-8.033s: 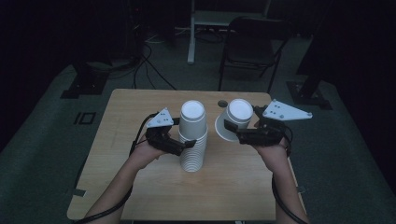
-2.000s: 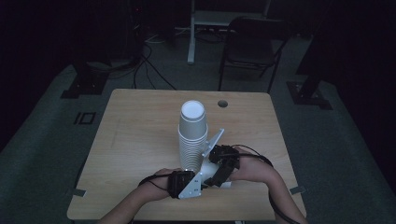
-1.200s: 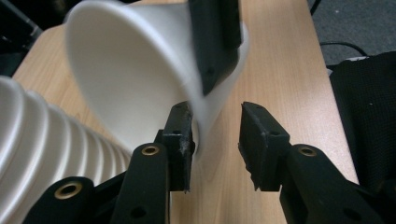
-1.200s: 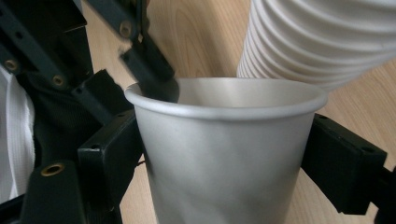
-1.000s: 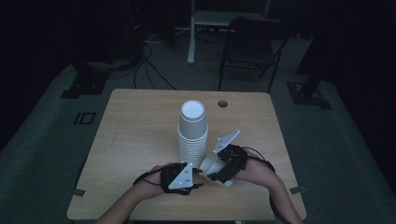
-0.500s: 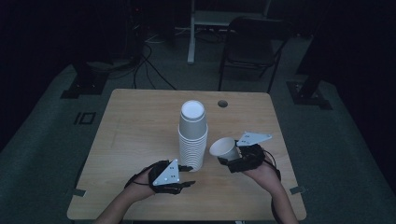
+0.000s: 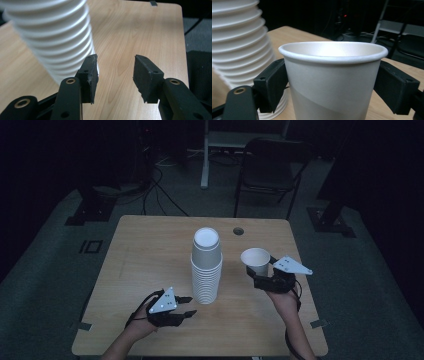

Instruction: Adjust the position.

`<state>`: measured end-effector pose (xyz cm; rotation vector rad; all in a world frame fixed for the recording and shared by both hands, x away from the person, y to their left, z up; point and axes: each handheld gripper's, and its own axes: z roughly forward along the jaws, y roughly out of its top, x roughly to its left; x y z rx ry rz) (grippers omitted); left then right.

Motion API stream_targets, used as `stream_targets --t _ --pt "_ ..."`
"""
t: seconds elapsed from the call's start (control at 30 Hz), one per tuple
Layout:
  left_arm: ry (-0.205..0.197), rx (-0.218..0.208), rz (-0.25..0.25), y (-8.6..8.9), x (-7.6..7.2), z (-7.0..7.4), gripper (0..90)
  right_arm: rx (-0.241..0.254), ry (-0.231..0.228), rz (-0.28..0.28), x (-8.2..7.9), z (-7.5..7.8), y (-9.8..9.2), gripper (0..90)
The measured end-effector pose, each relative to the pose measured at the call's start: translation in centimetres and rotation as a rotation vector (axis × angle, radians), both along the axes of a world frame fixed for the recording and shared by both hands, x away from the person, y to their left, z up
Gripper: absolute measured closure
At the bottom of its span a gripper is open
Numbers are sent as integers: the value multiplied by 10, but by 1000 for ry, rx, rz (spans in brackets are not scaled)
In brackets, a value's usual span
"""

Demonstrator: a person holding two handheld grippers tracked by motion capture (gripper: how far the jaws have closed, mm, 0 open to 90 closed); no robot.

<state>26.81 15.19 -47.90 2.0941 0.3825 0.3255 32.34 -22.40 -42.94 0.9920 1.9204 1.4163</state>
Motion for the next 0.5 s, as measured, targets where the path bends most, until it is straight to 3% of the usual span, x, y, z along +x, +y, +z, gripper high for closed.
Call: stream_targets --t 0.17,0.23,0.3,0.4,0.47,0.5 --pt "39 -46 58 14 1 -8 483 -6 -24 -69 7 -5 -4 165" --pt "47 -50 102 19 2 -12 409 6 -21 -81 9 -7 -6 165" --pt "62 -48 178 25 5 -15 379 15 -38 -108 10 -9 -8 165" --pt "88 -60 320 34 9 -21 245 29 -38 -123 12 -11 -10 165" --pt "132 -68 364 41 12 -25 142 26 -41 -135 13 -13 -10 165" --pt "140 -65 389 44 13 -27 138 28 -38 -134 14 -13 -10 165"
